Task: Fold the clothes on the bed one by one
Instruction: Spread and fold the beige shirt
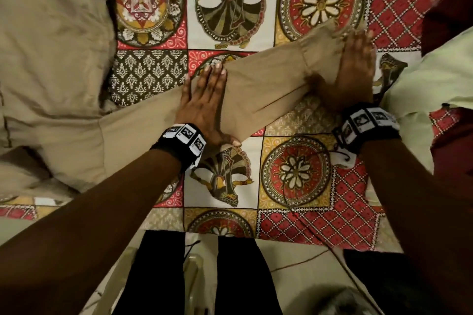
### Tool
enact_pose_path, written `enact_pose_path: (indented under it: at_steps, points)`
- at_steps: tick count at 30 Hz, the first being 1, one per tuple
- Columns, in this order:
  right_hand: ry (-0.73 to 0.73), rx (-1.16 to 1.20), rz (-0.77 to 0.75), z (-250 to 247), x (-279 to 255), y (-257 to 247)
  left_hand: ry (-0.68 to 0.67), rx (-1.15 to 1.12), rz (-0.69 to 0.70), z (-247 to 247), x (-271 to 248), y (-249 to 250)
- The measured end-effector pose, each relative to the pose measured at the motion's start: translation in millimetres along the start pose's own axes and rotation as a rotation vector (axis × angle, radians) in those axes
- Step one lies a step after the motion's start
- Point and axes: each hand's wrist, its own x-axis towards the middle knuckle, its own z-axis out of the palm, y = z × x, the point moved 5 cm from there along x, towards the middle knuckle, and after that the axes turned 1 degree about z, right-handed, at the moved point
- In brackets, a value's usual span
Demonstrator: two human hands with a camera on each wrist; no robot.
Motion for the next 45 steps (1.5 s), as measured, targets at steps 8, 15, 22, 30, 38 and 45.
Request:
enact_pose_path:
  at_steps: [8, 15, 22, 30, 38, 45]
  points:
    - [-0.048, 0.244, -0.275, 43, -95, -172, 0.342, -0.425, -0.378, -2, -96, -75]
    - [-0.488, 0.622, -0.37, 106, -189, -380, 0.569, -0.341, -0.596, 17, -236, -238]
    - [-0.625, 0.619, -0.436, 147, -238, -531, 0.588, -0.289, -0.717, 21, -335, -374]
    - [-0.617, 0.417, -0.285, 173, -230, -590, 0.391, -0.999, -0.696, 30, -335, -457]
    - [-0.603, 0.591, -0.186, 185, -251, -592, 0.178, -1.406, -0.729, 63, -321, -467]
    - [-0.754, 0.594, -0.308, 175, -273, -566, -0.095, -1.046, -0.563, 83, -391, -492]
